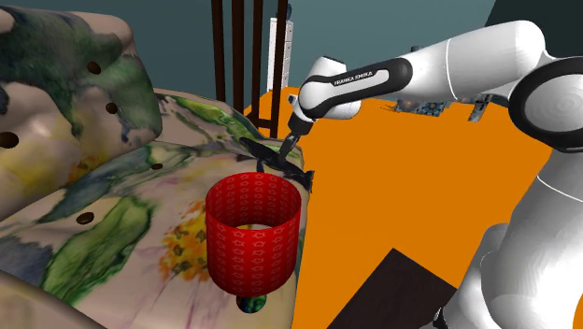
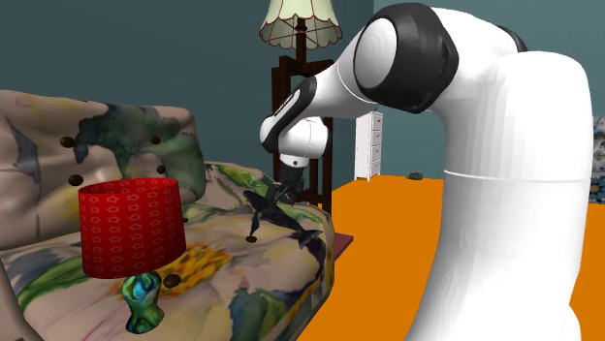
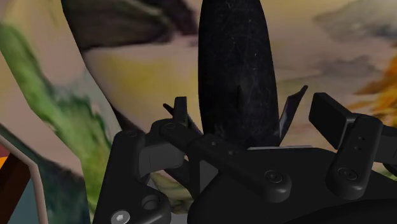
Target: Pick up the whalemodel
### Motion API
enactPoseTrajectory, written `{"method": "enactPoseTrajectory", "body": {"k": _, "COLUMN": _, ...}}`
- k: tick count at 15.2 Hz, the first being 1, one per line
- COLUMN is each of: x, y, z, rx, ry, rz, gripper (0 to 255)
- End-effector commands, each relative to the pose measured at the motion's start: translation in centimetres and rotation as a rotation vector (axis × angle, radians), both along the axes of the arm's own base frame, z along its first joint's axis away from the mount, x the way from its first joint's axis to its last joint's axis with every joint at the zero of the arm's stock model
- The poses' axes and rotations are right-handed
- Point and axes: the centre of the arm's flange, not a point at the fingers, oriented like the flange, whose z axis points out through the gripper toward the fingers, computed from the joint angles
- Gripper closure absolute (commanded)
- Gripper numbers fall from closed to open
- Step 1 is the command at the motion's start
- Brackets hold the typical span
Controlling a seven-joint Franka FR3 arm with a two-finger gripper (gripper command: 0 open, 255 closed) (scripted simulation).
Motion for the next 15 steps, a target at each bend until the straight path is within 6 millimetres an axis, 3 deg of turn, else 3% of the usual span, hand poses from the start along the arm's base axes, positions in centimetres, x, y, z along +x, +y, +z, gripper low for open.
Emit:
{"method": "enactPoseTrajectory", "body": {"k": 1, "x": 0.4, "y": 0.0, "z": -1.1, "rx": 0.002, "ry": -0.003, "rz": 0.006, "gripper": 0}}
{"method": "enactPoseTrajectory", "body": {"k": 6, "x": 0.4, "y": 0.0, "z": -4.0, "rx": 0.002, "ry": -0.003, "rz": 0.006, "gripper": 0}}
{"method": "enactPoseTrajectory", "body": {"k": 8, "x": 0.4, "y": 0.0, "z": -4.0, "rx": 0.002, "ry": -0.003, "rz": 0.006, "gripper": 0}}
{"method": "enactPoseTrajectory", "body": {"k": 9, "x": 0.3, "y": 0.0, "z": -4.0, "rx": 0.002, "ry": -0.003, "rz": 0.006, "gripper": 255}}
{"method": "enactPoseTrajectory", "body": {"k": 15, "x": 0.3, "y": 0.1, "z": -4.0, "rx": 0.002, "ry": -0.003, "rz": 0.006, "gripper": 255}}
